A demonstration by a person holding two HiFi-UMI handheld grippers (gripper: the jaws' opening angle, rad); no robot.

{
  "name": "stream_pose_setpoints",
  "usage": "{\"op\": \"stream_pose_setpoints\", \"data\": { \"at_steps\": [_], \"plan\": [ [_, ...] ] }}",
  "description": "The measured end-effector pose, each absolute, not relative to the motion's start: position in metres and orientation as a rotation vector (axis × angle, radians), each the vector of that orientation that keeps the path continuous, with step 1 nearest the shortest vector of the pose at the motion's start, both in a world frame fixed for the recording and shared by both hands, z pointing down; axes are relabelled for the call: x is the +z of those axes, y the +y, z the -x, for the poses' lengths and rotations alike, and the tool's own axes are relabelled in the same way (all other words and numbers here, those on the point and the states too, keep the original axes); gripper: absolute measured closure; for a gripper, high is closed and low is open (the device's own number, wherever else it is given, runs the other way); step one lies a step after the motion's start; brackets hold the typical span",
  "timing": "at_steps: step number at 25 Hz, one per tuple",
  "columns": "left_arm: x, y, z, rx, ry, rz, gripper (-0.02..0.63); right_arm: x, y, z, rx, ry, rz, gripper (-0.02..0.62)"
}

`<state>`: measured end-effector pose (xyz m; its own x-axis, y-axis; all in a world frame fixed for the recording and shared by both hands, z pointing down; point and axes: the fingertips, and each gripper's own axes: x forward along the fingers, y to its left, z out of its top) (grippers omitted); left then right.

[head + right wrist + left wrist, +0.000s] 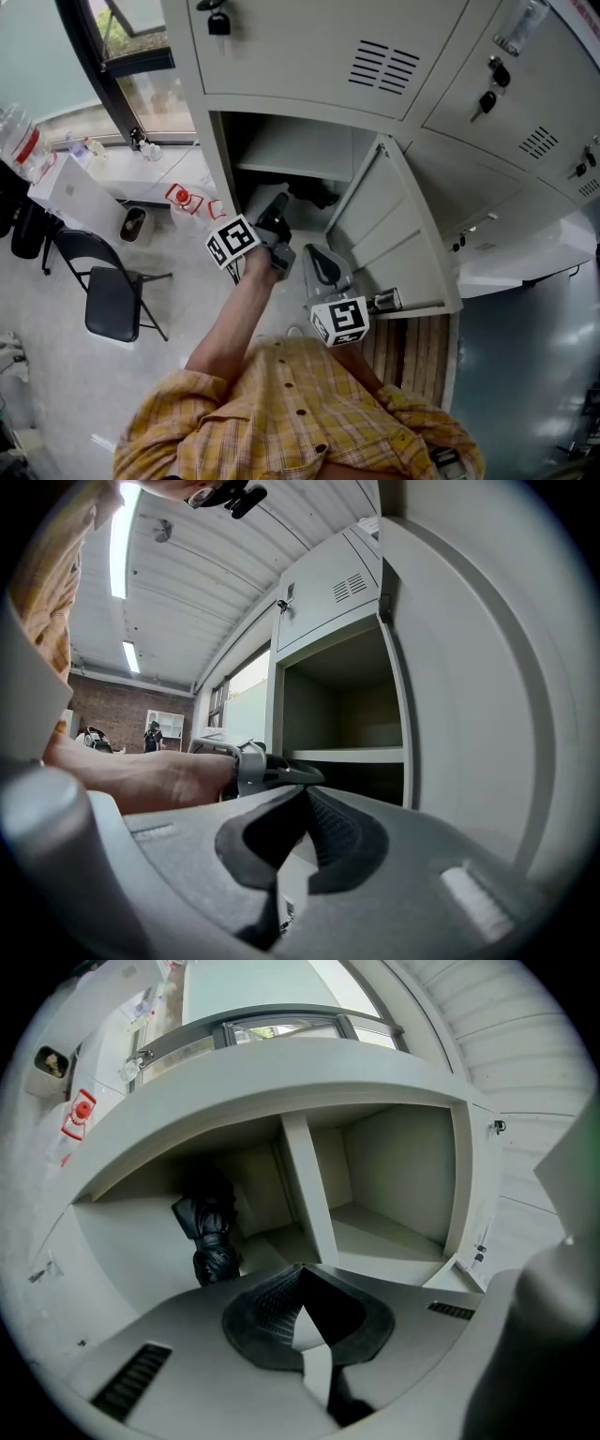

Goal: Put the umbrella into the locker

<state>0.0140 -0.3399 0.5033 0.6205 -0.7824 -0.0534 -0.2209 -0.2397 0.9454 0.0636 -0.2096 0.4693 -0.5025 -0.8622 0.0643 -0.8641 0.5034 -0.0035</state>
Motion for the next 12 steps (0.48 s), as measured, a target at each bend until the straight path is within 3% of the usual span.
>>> {"op": "stream_pose_setpoints", "data": {
  "at_steps": [12],
  "plan": [
    [0.491, -0.302, -0.012, -0.653, -0.769, -1.804, 0.603, 0.470, -0.205, -0.058, 0.062, -2.681, -1.534, 0.598]
  ]
}}
